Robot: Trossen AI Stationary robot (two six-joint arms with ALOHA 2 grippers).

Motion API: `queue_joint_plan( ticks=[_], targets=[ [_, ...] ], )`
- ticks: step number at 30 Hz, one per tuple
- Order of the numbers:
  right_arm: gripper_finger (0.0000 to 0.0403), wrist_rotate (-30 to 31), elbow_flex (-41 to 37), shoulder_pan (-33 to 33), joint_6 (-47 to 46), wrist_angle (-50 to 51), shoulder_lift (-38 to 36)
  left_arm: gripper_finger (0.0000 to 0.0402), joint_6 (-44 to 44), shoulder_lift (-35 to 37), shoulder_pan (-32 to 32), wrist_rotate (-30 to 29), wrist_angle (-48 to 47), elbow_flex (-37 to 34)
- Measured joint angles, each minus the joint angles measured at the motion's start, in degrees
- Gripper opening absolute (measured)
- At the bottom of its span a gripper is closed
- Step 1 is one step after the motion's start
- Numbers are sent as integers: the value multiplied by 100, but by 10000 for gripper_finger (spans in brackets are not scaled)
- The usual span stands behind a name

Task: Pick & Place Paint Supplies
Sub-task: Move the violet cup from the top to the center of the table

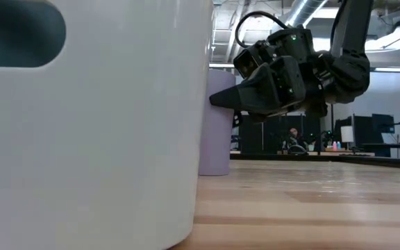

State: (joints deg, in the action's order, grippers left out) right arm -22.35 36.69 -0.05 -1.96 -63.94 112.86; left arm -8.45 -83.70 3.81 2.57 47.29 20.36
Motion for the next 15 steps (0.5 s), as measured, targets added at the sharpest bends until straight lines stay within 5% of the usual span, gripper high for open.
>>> queue_joint_plan(
  ticks=[15],
  targets=[
    [395,0,0,-7,49,30,0,310,2,-2,0,2,-2,0]
  ],
)
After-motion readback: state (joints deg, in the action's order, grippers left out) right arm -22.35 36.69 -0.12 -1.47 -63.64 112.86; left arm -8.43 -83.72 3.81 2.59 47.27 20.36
